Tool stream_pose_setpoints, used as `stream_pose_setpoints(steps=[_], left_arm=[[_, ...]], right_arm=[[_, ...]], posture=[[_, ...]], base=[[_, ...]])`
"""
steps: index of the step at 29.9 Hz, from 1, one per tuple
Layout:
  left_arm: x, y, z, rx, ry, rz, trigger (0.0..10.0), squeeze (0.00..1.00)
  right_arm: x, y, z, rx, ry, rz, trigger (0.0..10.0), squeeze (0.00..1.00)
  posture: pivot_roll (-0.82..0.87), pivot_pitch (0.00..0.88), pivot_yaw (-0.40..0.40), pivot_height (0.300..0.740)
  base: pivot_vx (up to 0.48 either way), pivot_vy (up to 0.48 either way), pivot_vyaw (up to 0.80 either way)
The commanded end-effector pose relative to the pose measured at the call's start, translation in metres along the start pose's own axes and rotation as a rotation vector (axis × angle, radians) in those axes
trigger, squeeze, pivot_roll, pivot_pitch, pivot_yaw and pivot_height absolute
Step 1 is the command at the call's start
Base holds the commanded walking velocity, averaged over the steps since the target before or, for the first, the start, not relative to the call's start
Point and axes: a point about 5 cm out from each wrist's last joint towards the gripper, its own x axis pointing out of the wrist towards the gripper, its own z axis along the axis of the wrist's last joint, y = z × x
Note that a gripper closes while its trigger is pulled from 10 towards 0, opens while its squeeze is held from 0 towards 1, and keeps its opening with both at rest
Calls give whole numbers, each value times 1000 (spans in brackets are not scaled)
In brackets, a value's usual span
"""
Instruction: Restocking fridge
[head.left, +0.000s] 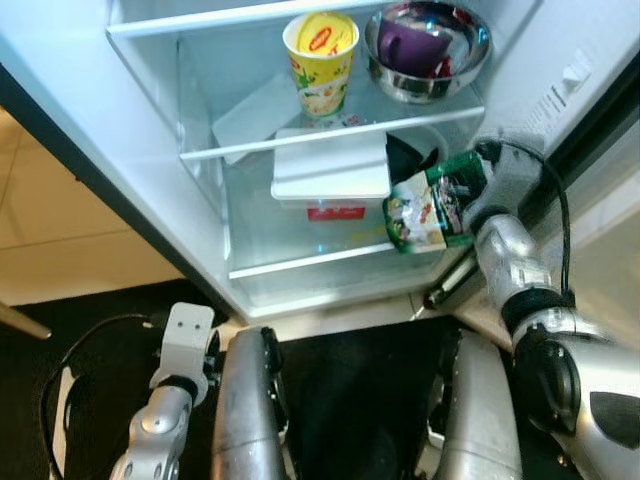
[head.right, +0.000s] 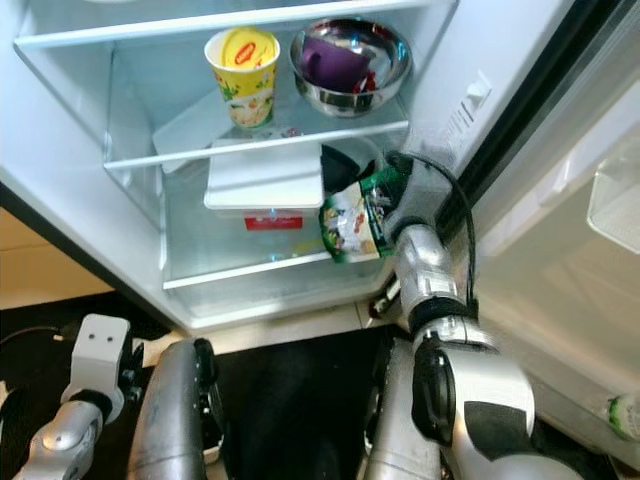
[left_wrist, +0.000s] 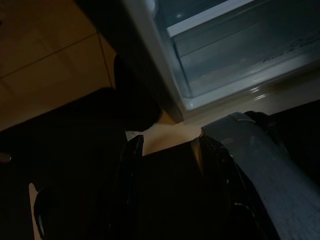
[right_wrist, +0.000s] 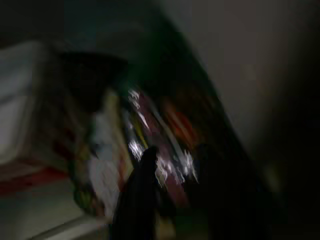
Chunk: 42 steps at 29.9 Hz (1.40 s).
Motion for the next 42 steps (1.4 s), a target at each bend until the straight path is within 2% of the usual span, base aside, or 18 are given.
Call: stream_pose_setpoints(steps=[1, 2, 4, 7, 9, 13, 15, 17, 18, 20, 21, 28, 33, 34, 35, 39, 42], left_arm=[[-2, -7, -11, -4, 37, -14, 10000, 0], [-2, -7, -11, -4, 37, -14, 10000, 0], [0, -6, -10, -1, 35, -17, 10000, 0], [0, -5, -10, 1, 34, -17, 10000, 0], [0, -3, -10, 7, 30, -14, 10000, 0], [-2, 0, -10, 14, 29, -9, 10000, 0], [-4, 1, -11, 20, 32, -9, 10000, 0], [-4, 1, -11, 20, 32, -9, 10000, 0], [-5, 3, -12, 26, 33, -9, 10000, 0], [-6, 4, -12, 29, 33, -9, 10000, 0], [-7, 6, -11, 35, 32, -9, 10000, 0], [-12, 10, -11, 48, 33, -9, 10000, 0], [-26, 16, -15, 71, 51, -9, 10000, 0], [-26, 16, -15, 71, 51, -9, 10000, 0], [-31, 19, -15, 77, 56, -6, 10000, 0], [-40, 23, -15, 92, 63, -4, 10000, 0], [-42, 24, -15, 95, 66, -3, 10000, 0]], right_arm=[[-9, -6, -35, 168, 89, -15, 10000, 1000], [-9, -6, -35, 168, 89, -15, 10000, 1000], [-17, -6, -64, 352, 158, -24, 10000, 1000], [-19, -3, -71, 403, 174, -18, 10000, 1000], [-21, 4, -78, 489, 189, -12, 10000, 1000], [-23, 5, -84, 524, 203, -46, 10000, 1000], [-25, 2, -88, 583, 196, -74, 10000, 1000], [-25, 2, -88, 583, 196, -74, 10000, 1000], [-24, 0, -85, 635, 168, -89, 10000, 0], [-22, 0, -81, 647, 146, -87, 10000, 0], [-19, 3, -71, 660, 97, -66, 10000, 0], [-14, 5, -58, 683, 40, -43, 10000, 0], [-9, 10, -42, 731, -22, 11, 10000, 0], [-9, 10, -42, 731, -22, 11, 10000, 0], [-5, 14, -31, 732, -55, 45, 10000, 0], [-1, 20, -13, 718, -102, 88, 10000, 0], [0, 22, -10, 706, -108, 94, 10000, 0]], posture=[[158, 281, 9, 428], [158, 281, 9, 428], [160, 281, 14, 428], [163, 282, 16, 428], [174, 283, 18, 428], [182, 287, 22, 428], [188, 289, 25, 428], [188, 289, 25, 428], [199, 297, 36, 428], [208, 302, 40, 428], [220, 309, 45, 428], [246, 333, 57, 428], [284, 375, 71, 428], [284, 375, 71, 428], [312, 397, 78, 428], [341, 417, 84, 428], [341, 417, 84, 428]], base=[[0, 0, 0], [0, 0, 0], [0, 0, 0], [0, 0, 0], [0, 0, 0], [0, 0, 0], [0, 0, 0], [0, 0, 0], [0, 0, 0], [0, 0, 0], [0, 0, 0], [0, 0, 0], [0, 0, 0], [0, 0, 0], [0, 0, 0], [0, 0, 0], [0, 0, 0]])
